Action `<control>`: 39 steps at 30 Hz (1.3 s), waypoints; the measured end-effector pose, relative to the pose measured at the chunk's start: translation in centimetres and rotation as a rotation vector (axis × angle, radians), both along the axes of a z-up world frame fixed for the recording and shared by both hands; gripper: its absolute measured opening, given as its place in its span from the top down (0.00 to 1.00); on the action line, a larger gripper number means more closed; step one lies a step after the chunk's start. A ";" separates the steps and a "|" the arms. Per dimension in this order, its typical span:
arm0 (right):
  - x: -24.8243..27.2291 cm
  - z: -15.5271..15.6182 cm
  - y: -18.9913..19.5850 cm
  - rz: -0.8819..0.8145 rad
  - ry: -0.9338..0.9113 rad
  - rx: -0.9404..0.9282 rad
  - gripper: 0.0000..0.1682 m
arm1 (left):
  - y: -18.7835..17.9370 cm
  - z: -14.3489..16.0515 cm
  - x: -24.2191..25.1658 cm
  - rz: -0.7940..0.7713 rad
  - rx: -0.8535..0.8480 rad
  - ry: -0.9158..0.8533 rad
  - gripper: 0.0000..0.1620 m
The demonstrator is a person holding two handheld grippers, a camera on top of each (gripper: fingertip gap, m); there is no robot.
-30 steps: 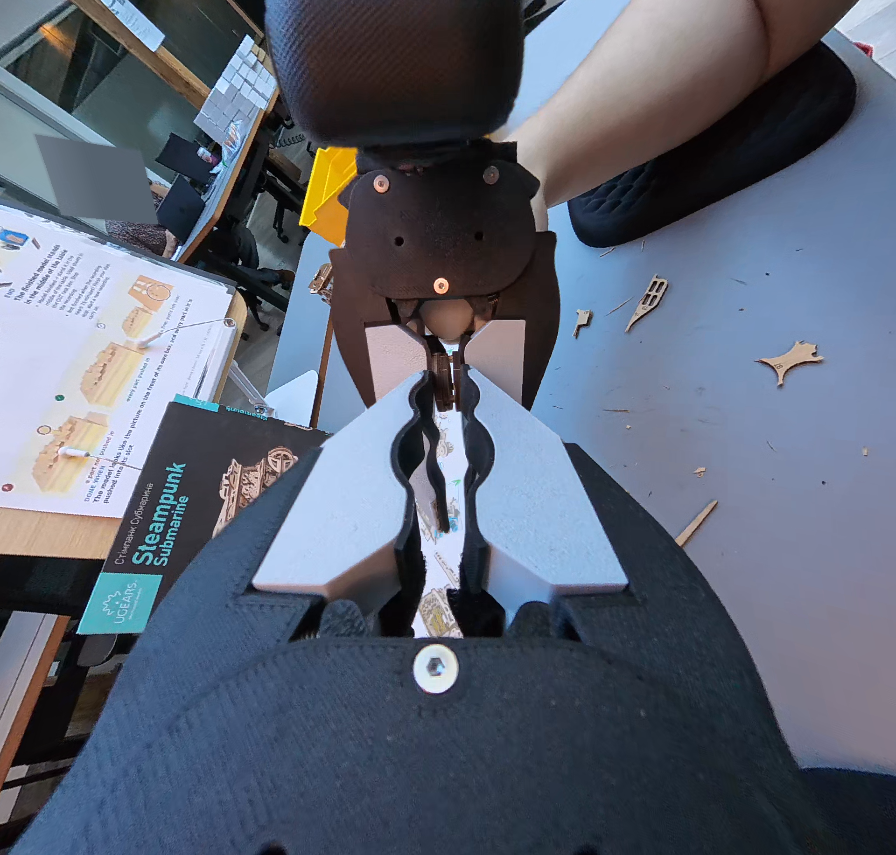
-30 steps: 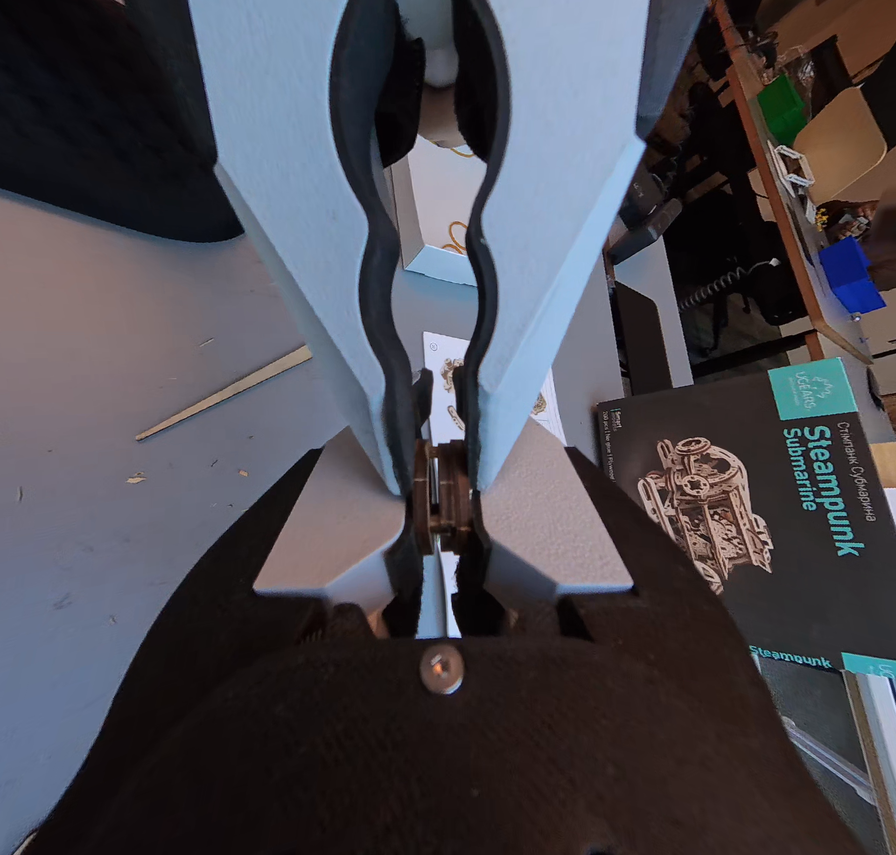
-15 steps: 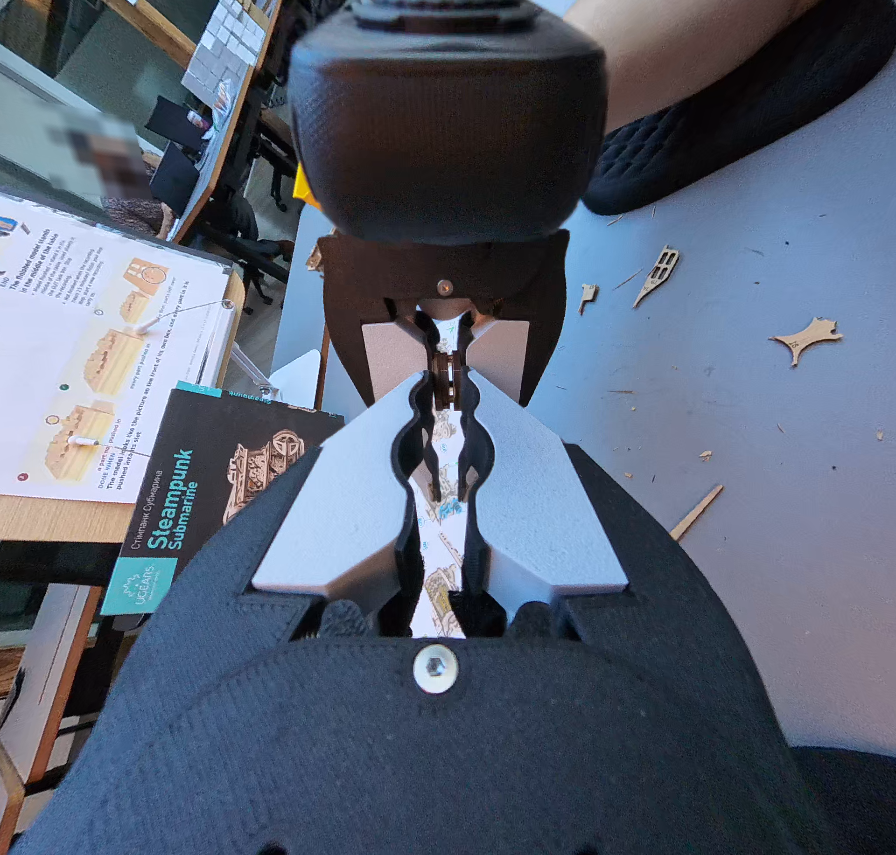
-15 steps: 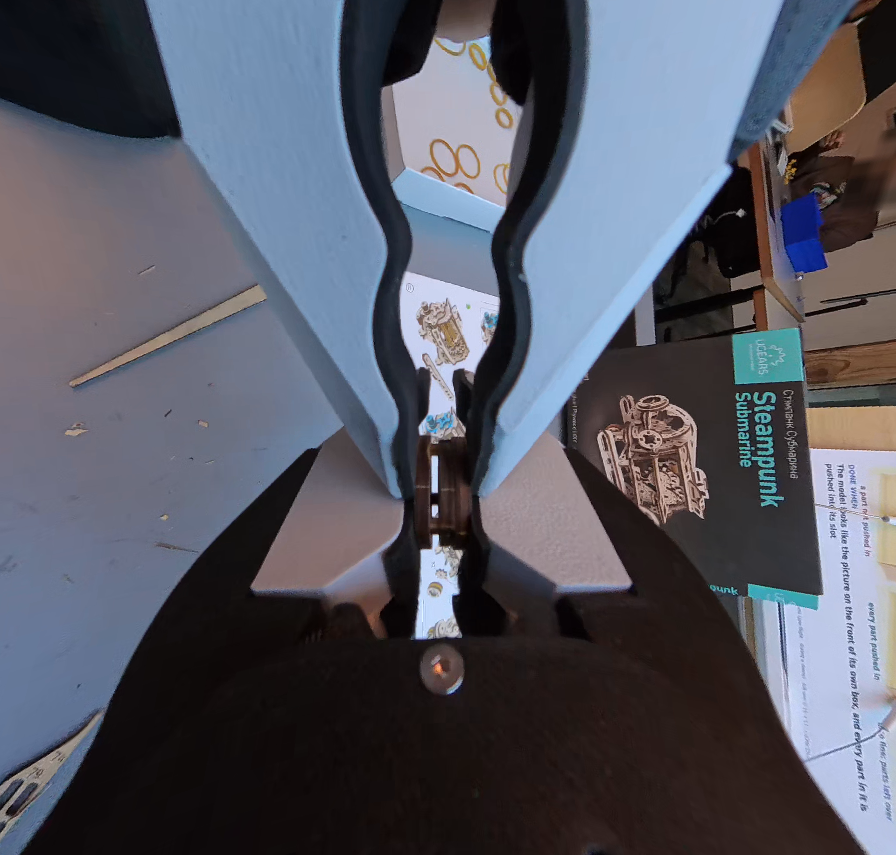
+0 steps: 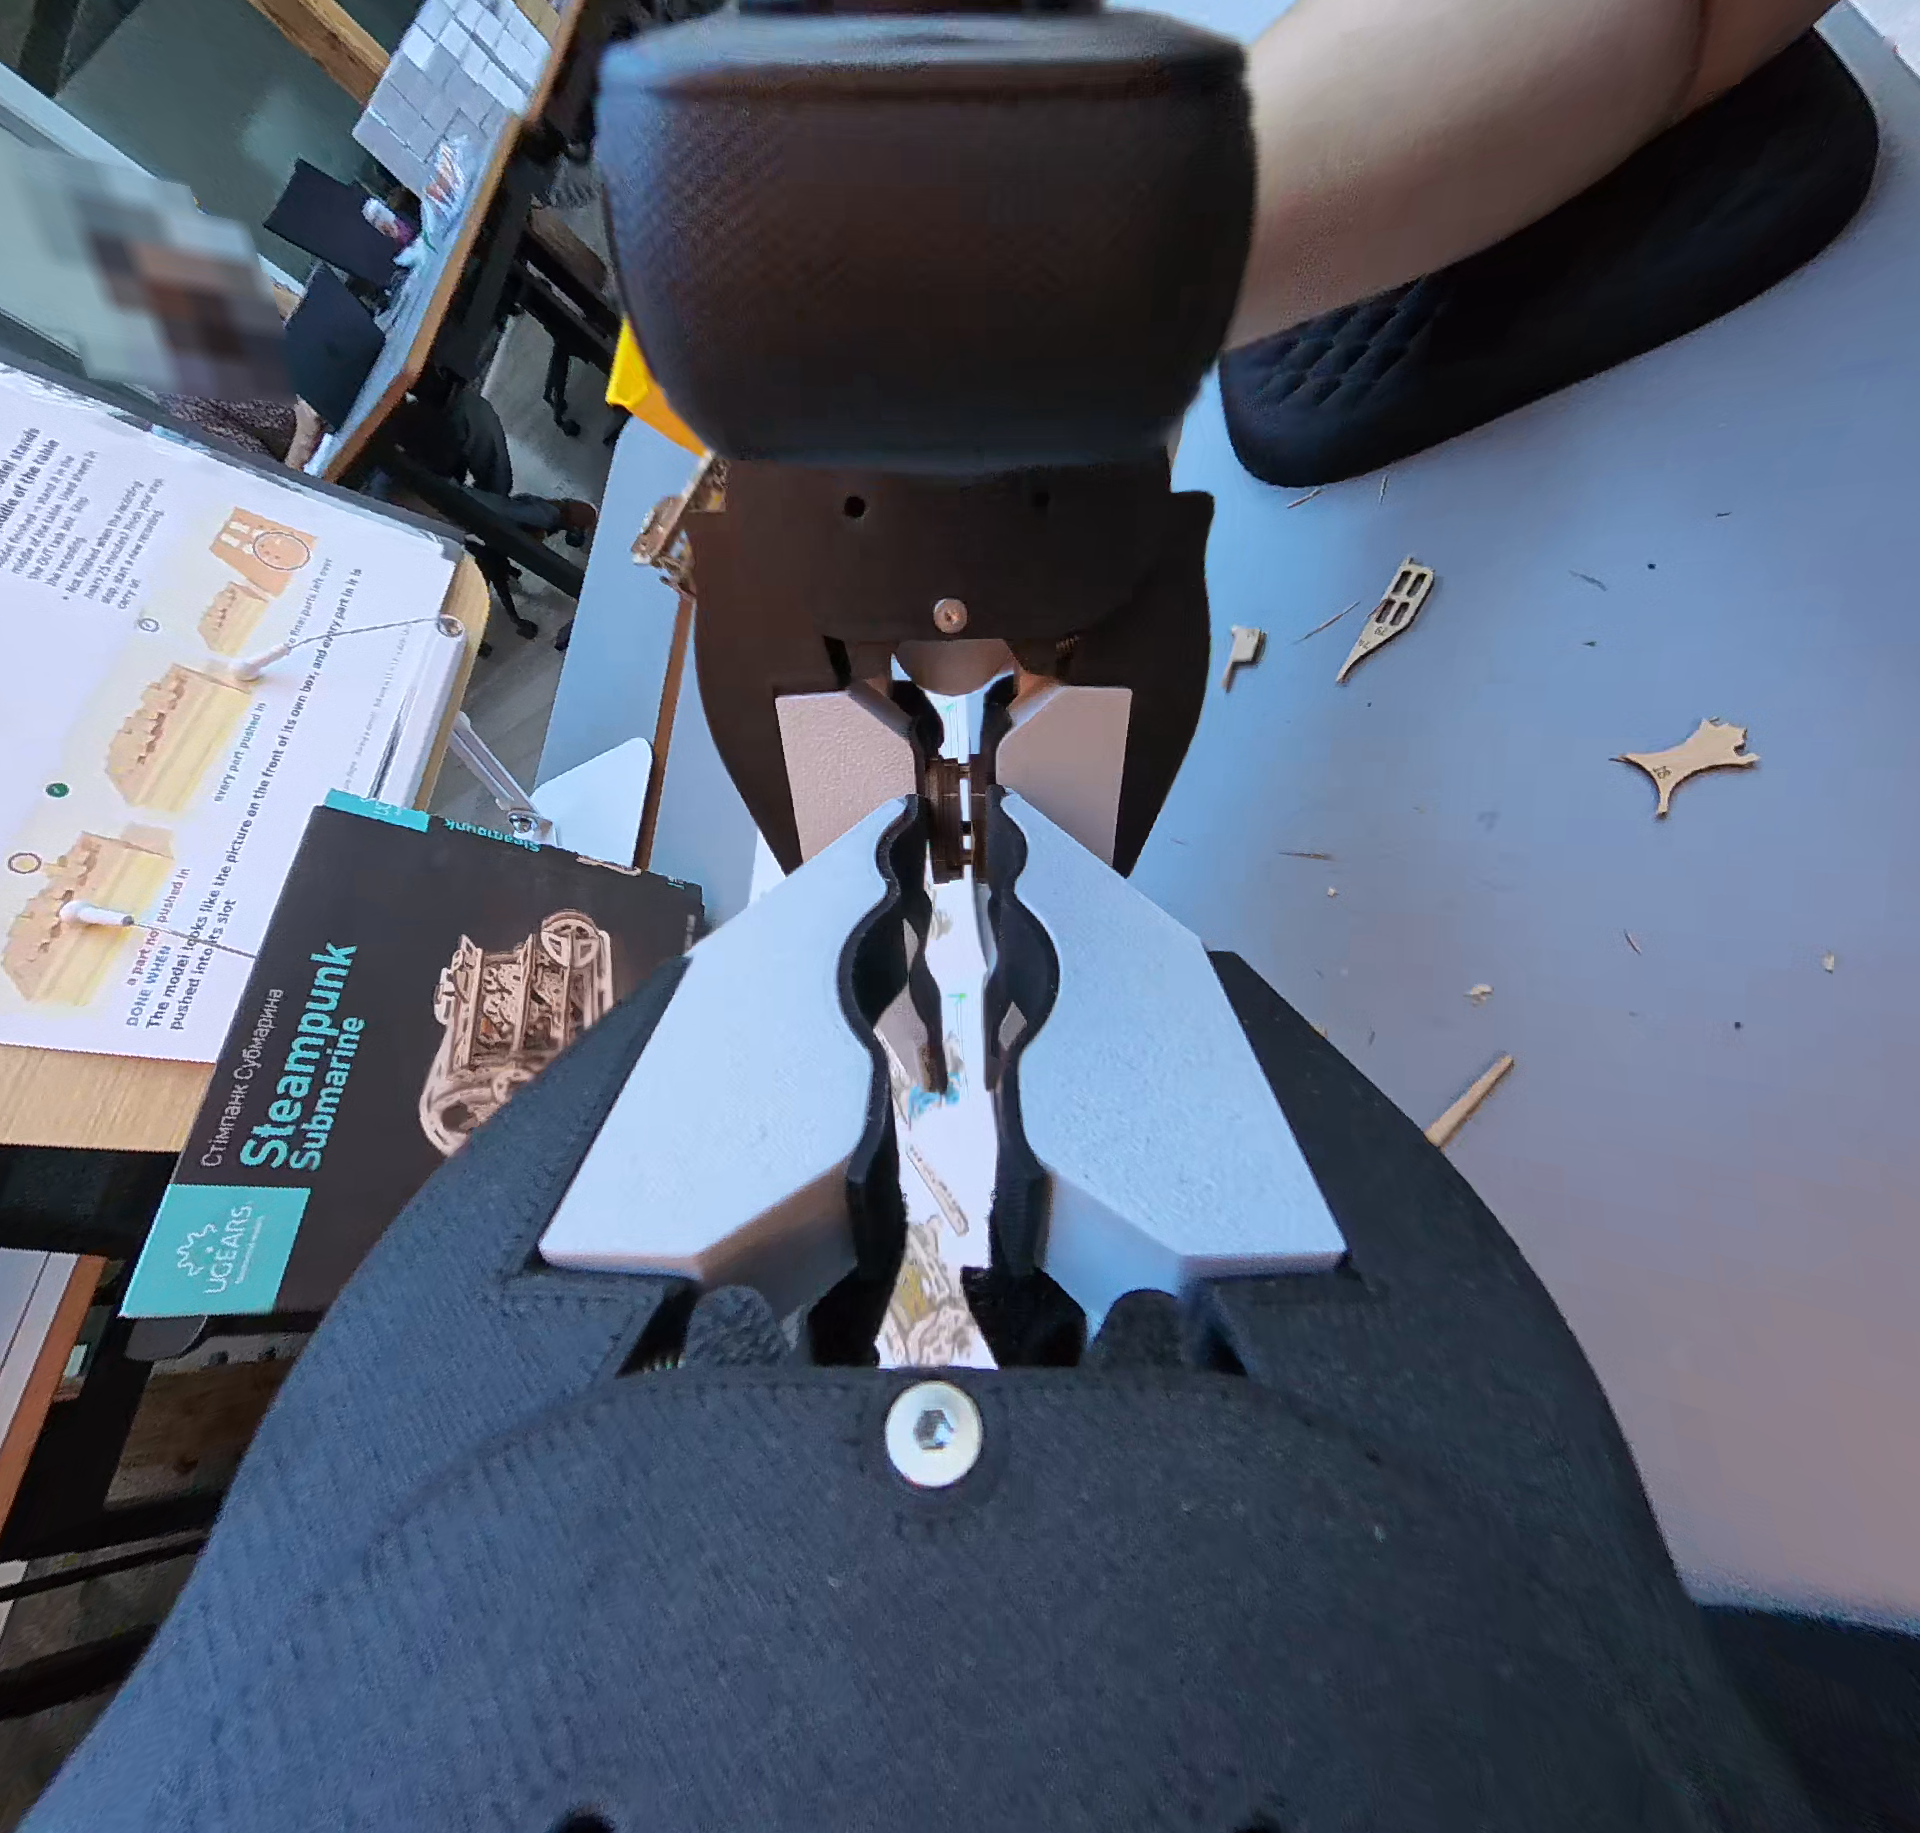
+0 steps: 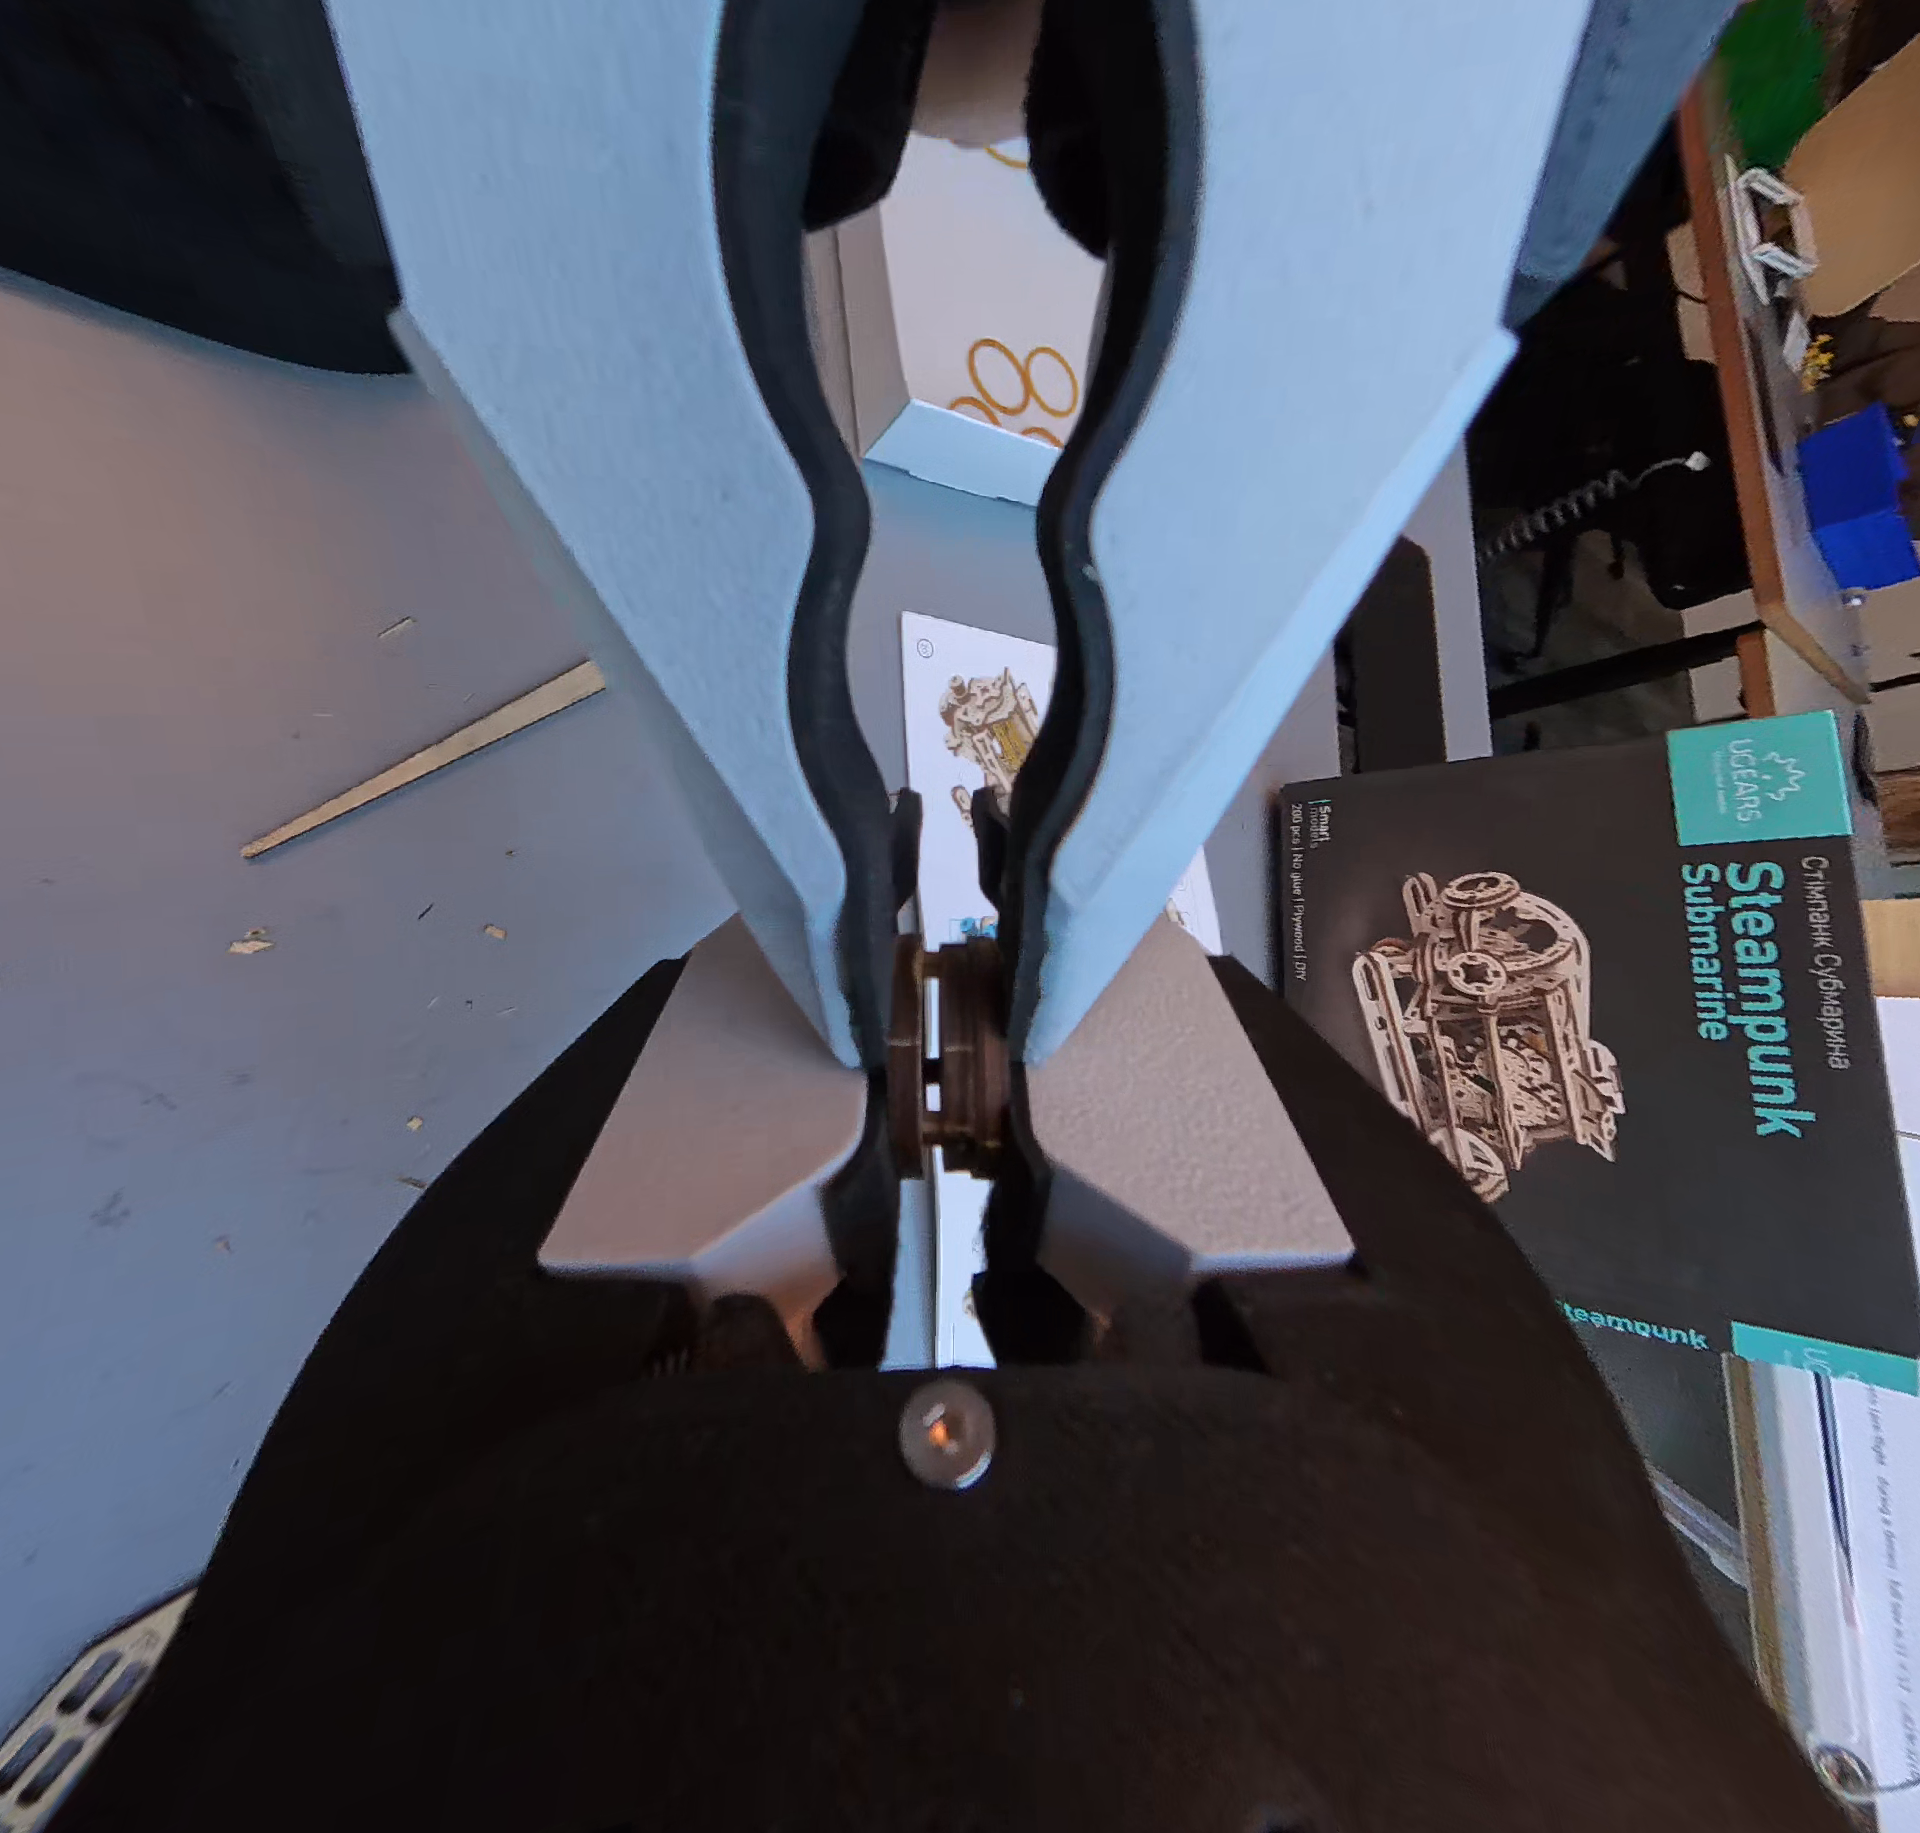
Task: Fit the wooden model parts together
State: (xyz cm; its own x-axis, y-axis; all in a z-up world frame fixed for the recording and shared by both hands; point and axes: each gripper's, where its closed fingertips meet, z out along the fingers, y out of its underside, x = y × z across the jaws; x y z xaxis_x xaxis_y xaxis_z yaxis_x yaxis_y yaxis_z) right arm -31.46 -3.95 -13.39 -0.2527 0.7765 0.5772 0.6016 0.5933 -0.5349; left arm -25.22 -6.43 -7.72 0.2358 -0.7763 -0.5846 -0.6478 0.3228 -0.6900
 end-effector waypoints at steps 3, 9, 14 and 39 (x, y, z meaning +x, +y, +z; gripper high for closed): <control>0.7 0.3 -0.2 0.037 -0.010 -0.041 0.86 | -0.1 0.9 0.2 -0.034 -0.036 -0.106 0.94; 2.0 2.9 -0.2 0.054 0.092 -0.336 0.82 | 0.3 4.6 -1.5 -0.066 -0.236 -0.469 0.95; 2.8 6.9 -0.6 0.105 0.257 -0.692 0.83 | 0.8 5.5 -2.1 -0.097 -0.512 -0.695 0.95; 3.5 10.5 -0.1 0.160 0.389 -1.137 0.95 | 2.2 5.3 -2.2 -0.080 -0.759 -0.871 0.92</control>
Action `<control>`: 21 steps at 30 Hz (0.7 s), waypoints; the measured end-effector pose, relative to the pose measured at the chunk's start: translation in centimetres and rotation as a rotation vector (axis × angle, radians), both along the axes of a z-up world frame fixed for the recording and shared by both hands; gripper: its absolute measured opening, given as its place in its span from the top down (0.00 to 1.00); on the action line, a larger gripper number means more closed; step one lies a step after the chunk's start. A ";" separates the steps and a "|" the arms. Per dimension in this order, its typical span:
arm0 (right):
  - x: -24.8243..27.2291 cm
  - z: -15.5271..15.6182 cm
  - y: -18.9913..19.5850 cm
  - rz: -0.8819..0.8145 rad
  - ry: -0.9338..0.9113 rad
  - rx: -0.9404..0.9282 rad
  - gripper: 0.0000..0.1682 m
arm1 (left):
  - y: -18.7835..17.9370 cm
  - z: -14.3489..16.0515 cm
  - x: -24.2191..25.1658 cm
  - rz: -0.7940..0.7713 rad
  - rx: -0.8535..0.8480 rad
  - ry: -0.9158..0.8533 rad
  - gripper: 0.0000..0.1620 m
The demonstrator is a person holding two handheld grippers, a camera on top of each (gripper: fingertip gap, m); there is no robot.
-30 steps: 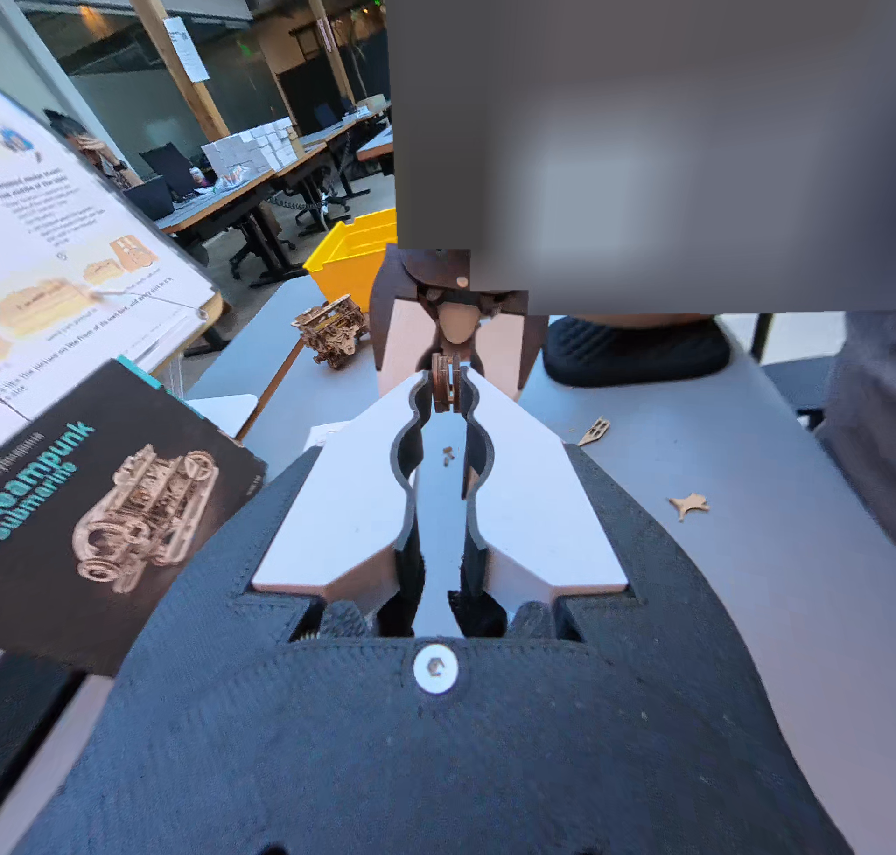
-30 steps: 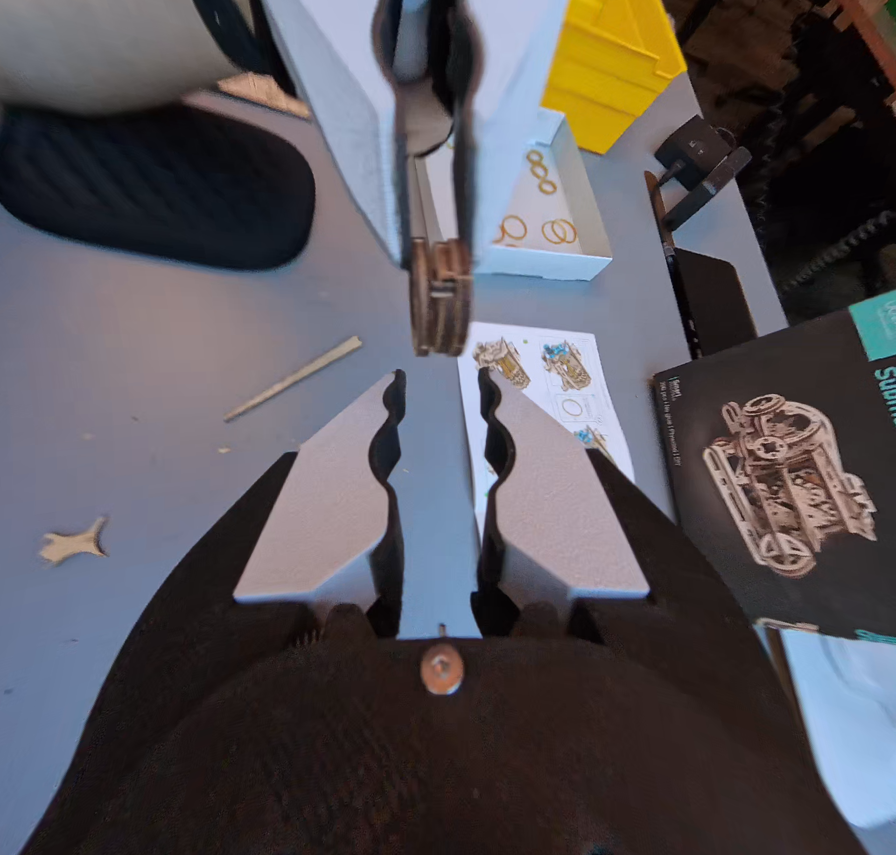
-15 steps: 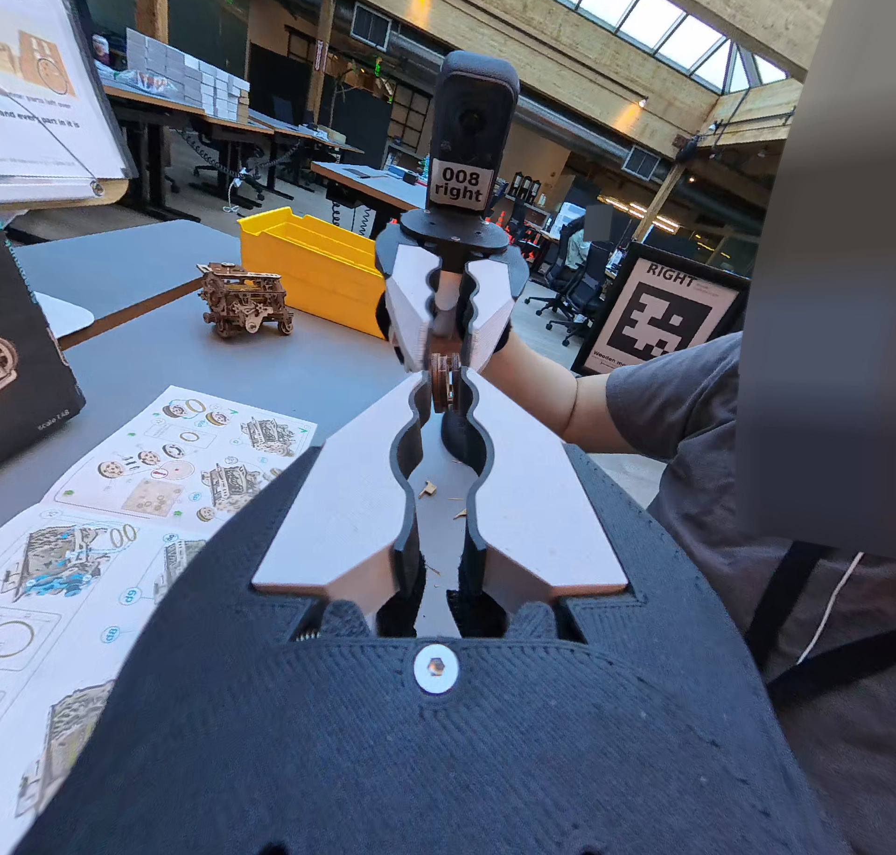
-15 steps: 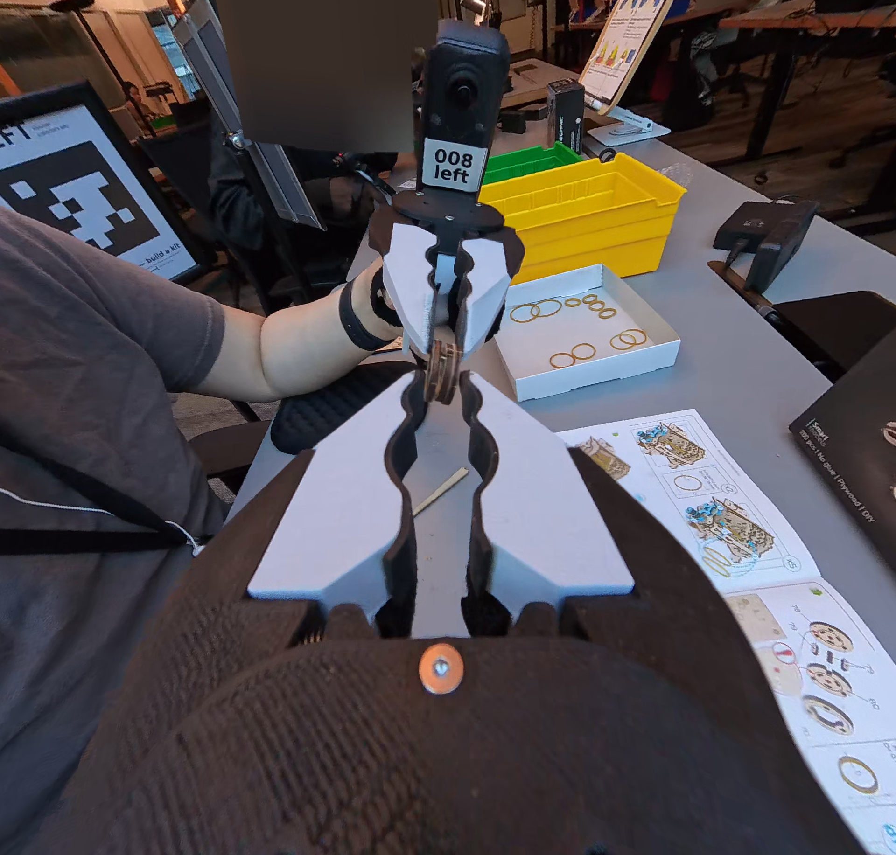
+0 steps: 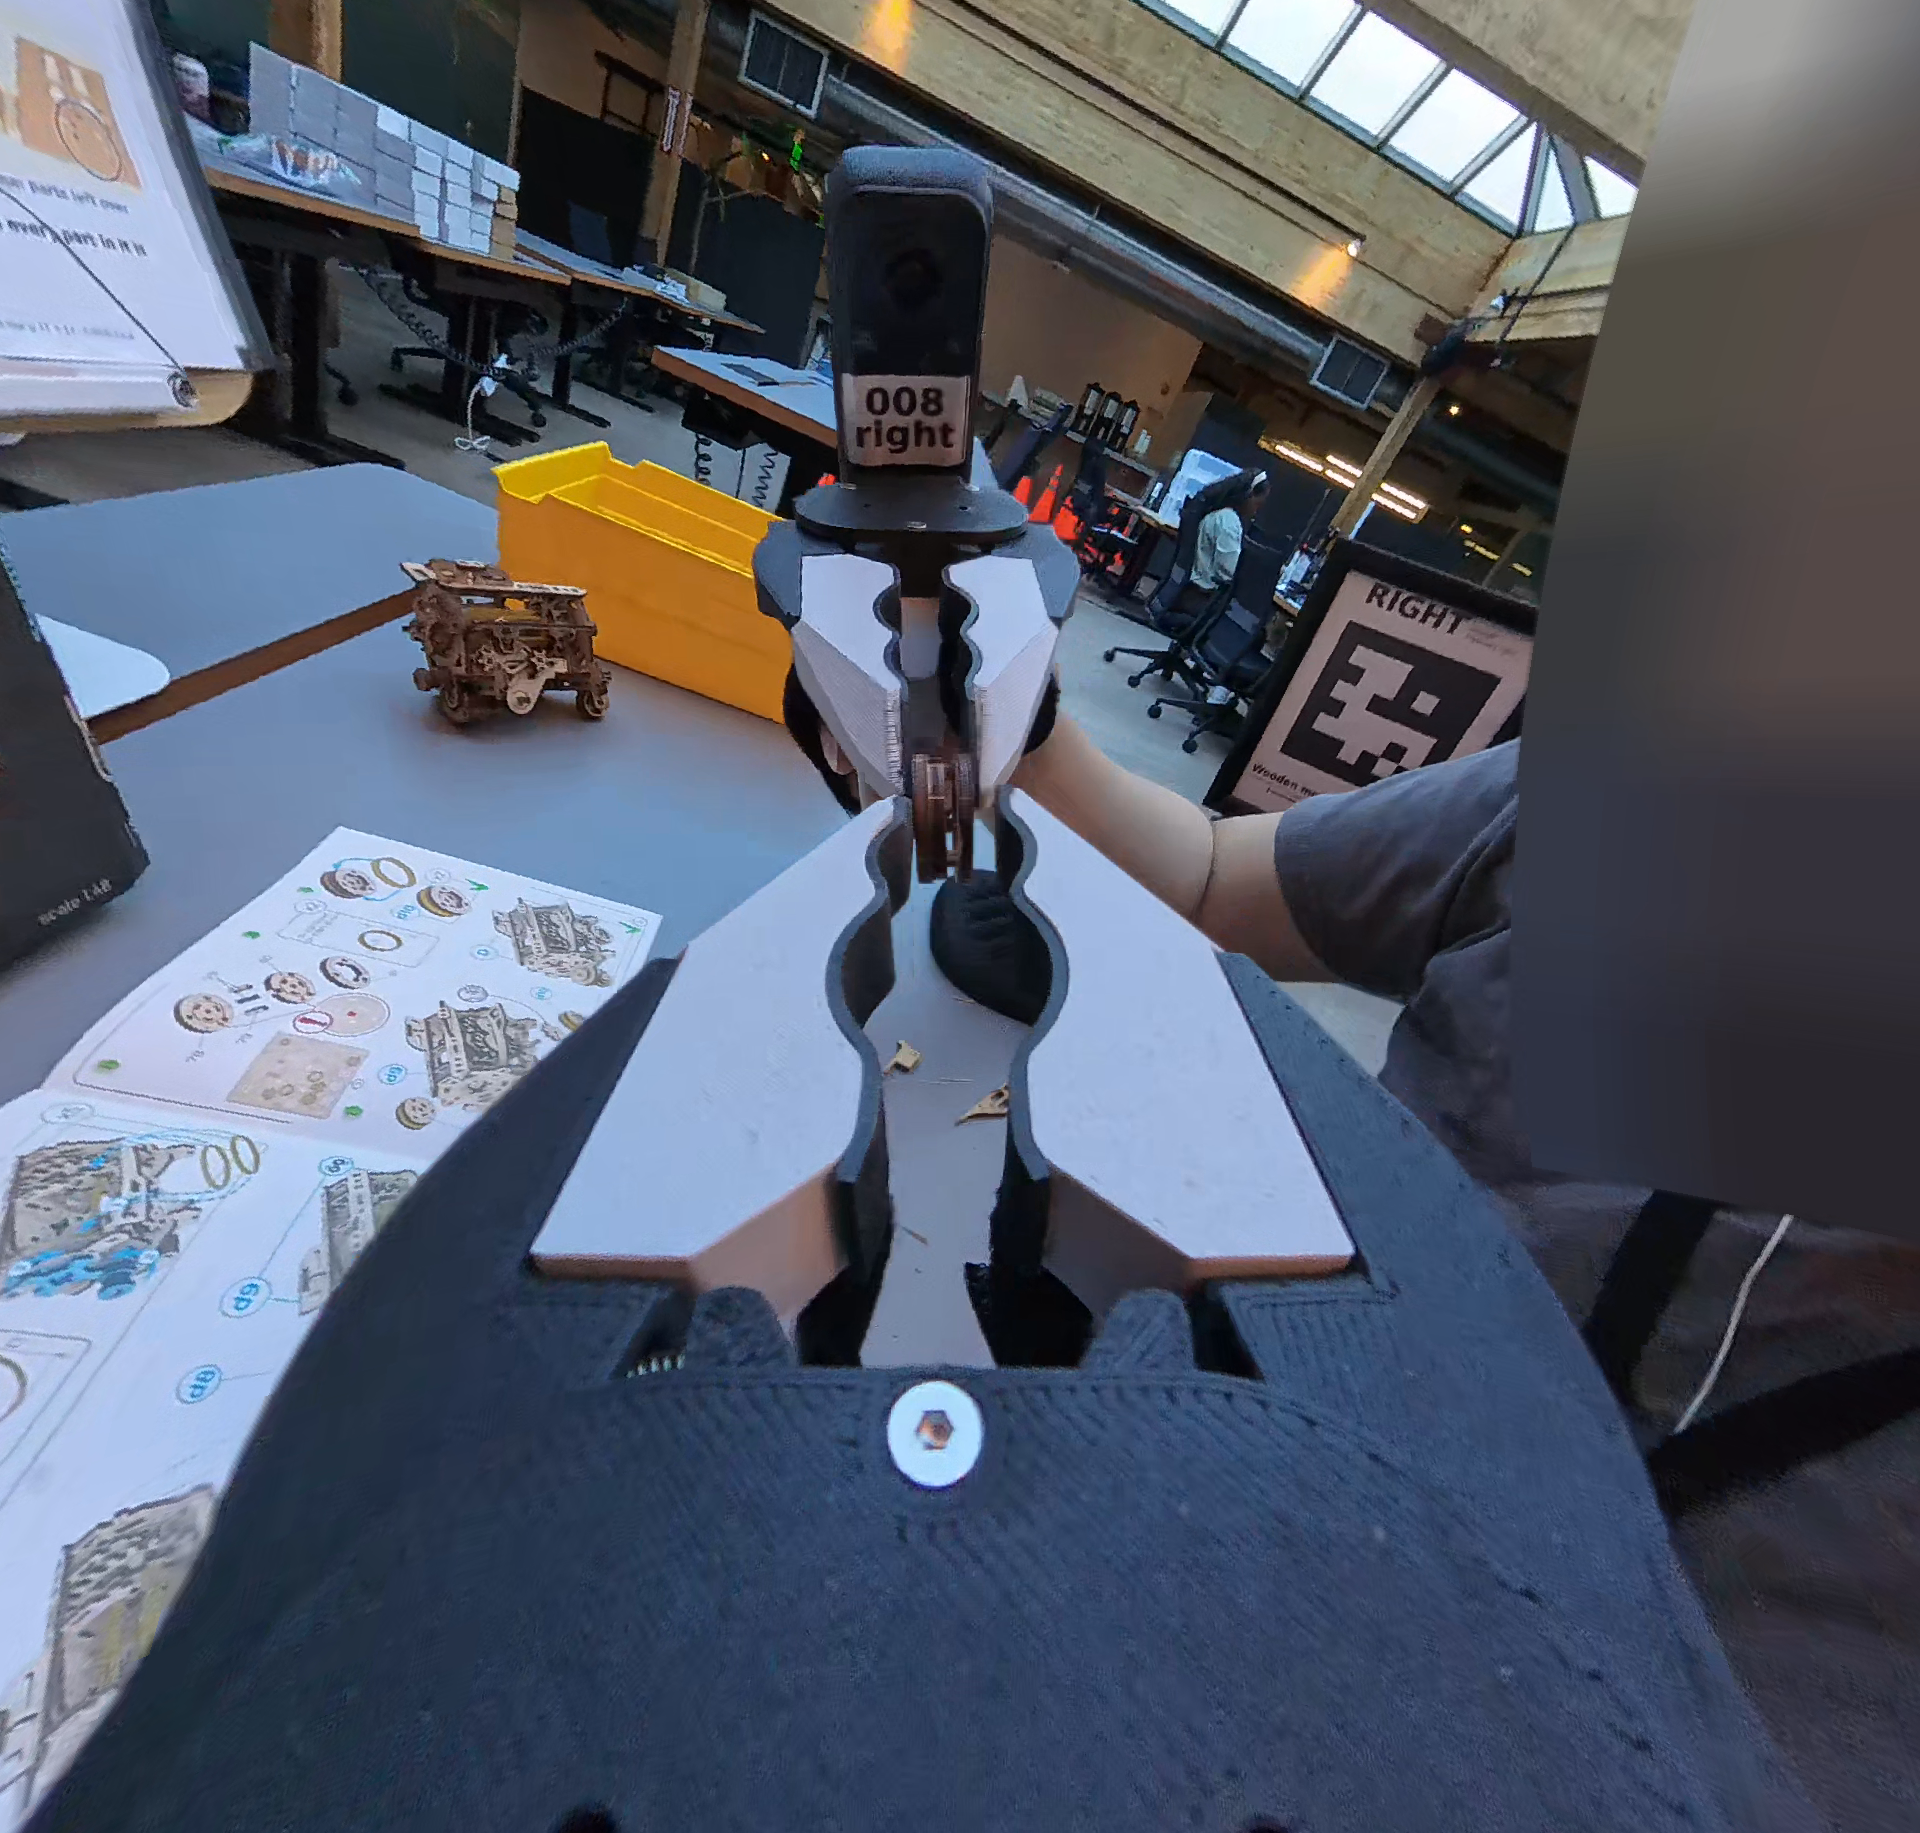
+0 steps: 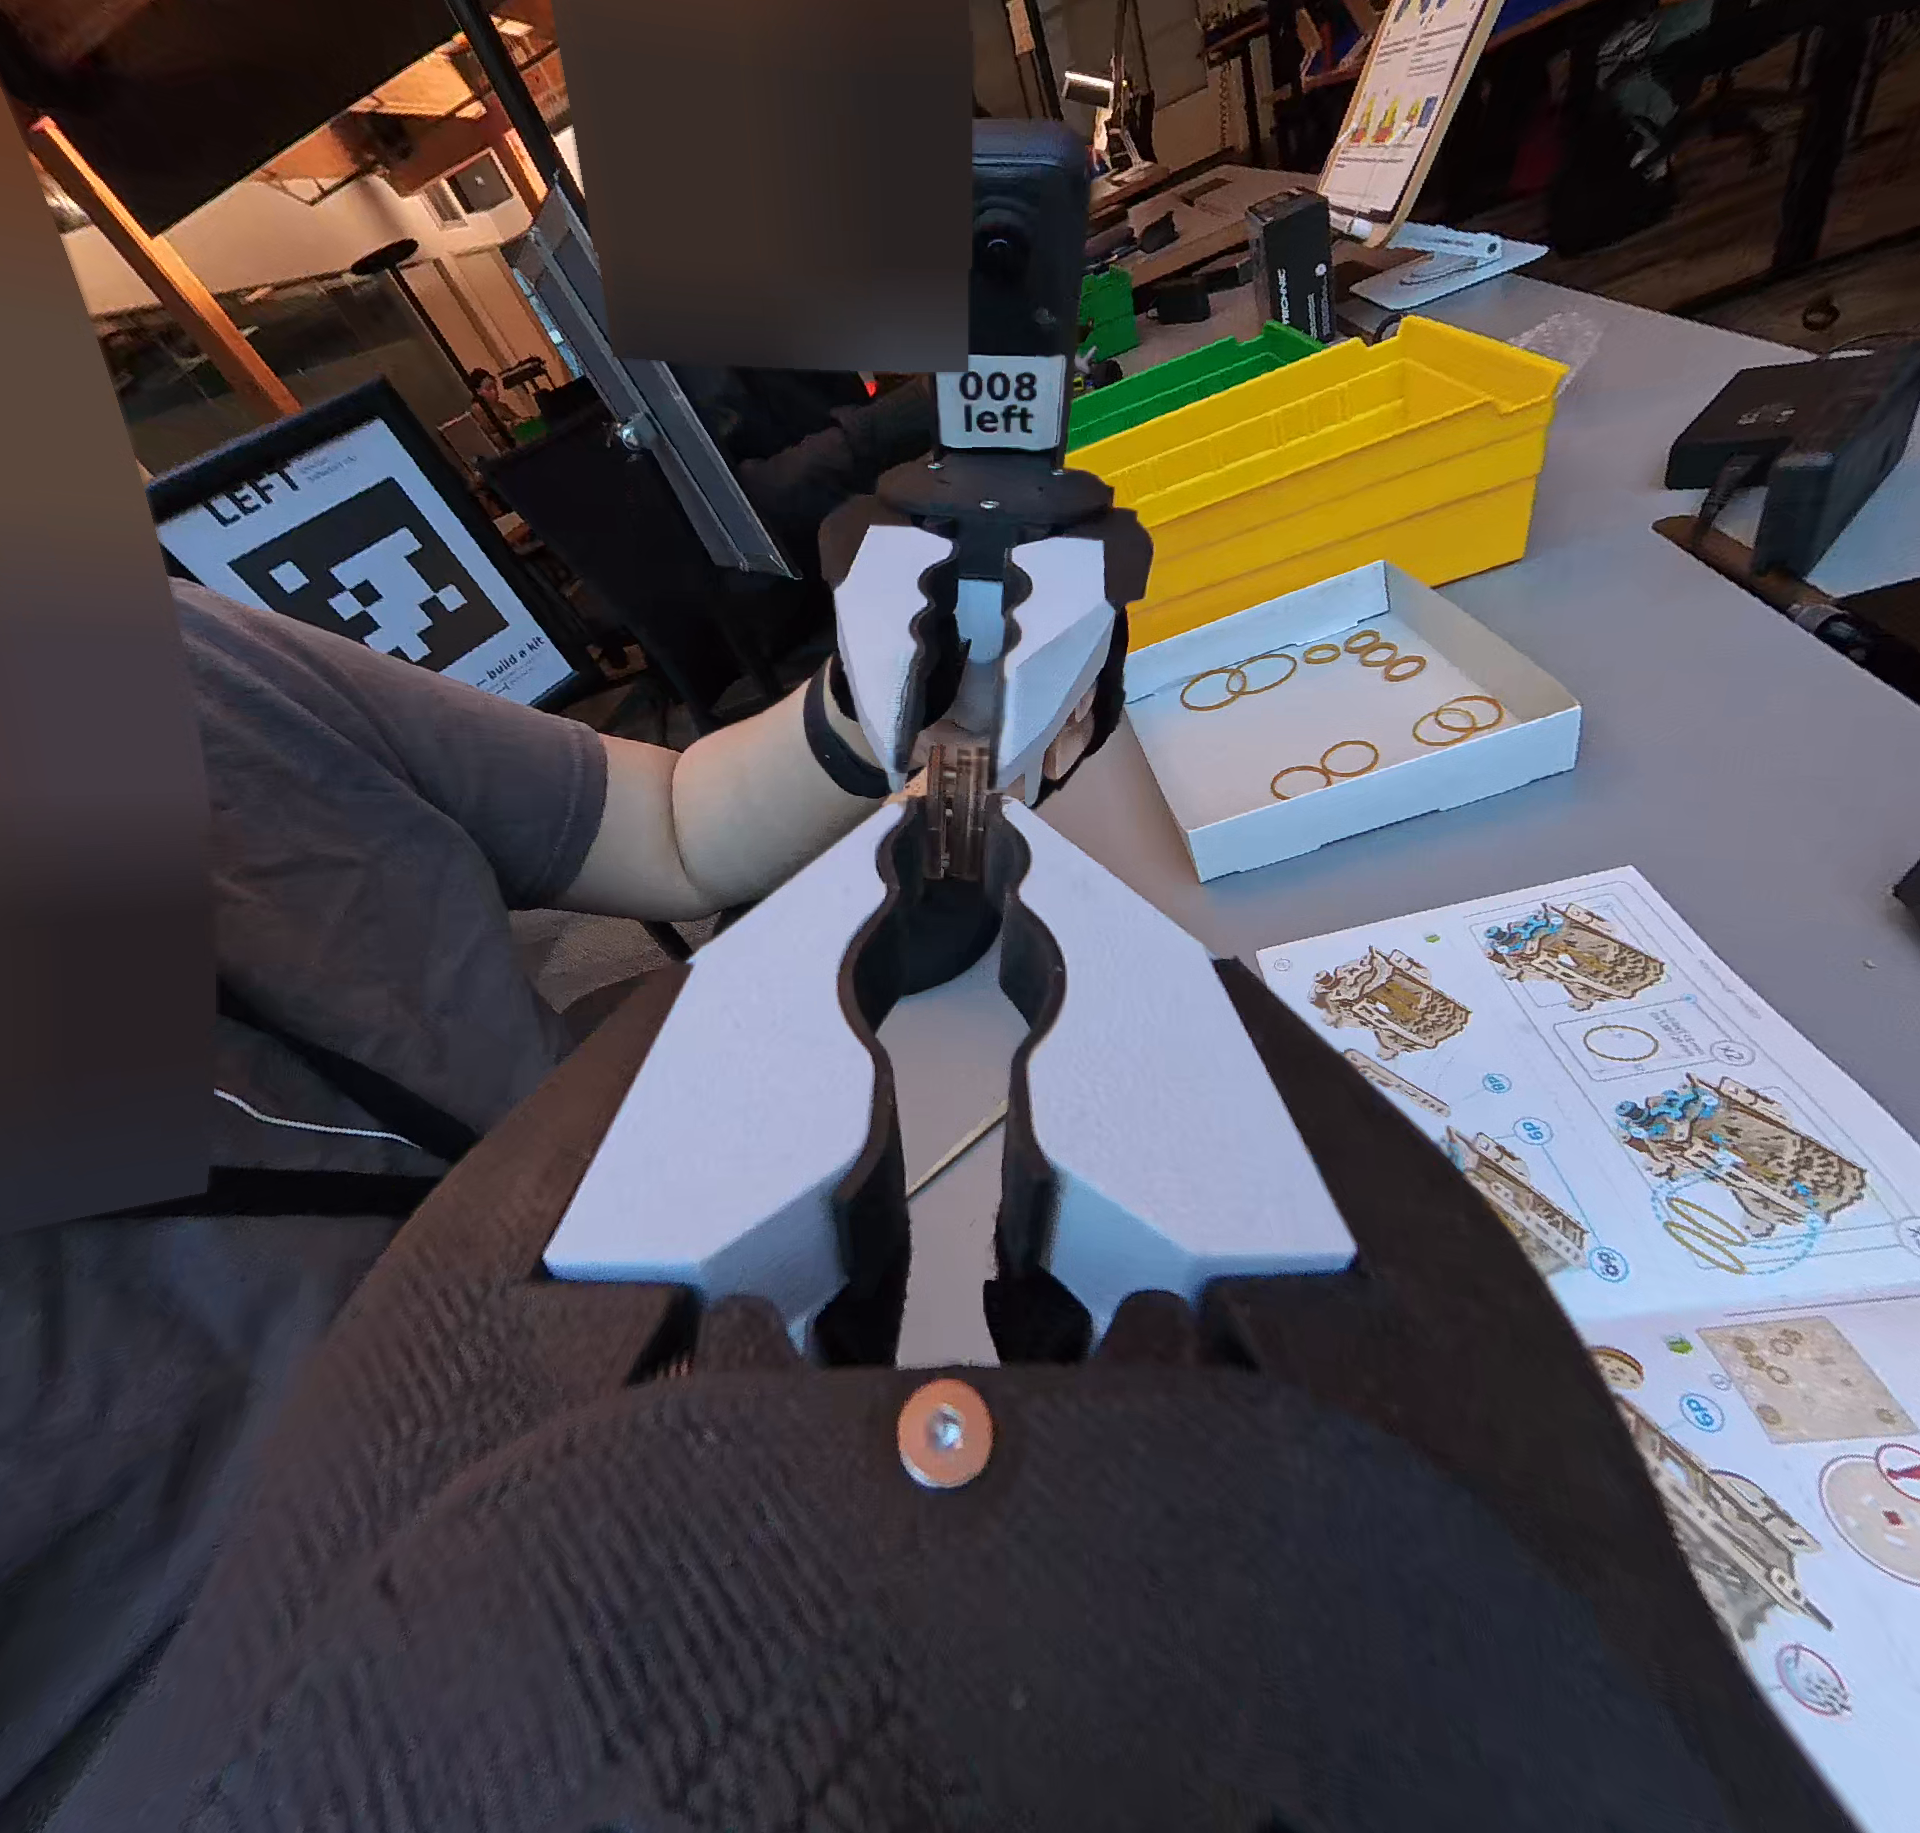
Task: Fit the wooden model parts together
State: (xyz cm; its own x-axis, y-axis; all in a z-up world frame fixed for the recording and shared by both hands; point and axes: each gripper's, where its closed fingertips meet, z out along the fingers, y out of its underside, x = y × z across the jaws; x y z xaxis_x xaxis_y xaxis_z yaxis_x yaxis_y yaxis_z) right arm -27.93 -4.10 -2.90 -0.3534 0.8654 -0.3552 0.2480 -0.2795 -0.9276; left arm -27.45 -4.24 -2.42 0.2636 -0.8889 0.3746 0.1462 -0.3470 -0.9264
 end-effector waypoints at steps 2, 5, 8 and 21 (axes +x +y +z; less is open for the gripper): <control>0.1 0.2 -0.1 -0.004 0.015 0.030 0.95 | -0.3 0.2 0.2 0.001 0.051 0.021 0.89; 0.2 0.7 -0.5 -0.002 0.059 0.118 0.95 | -0.7 0.8 0.5 0.023 0.157 0.050 0.87; 0.3 0.8 -1.0 -0.022 0.073 0.285 0.94 | -1.3 1.7 0.6 0.080 0.332 0.112 0.88; 0.9 2.0 -3.9 -0.041 0.167 0.729 0.94 | -3.6 1.5 1.5 0.147 0.725 0.463 0.94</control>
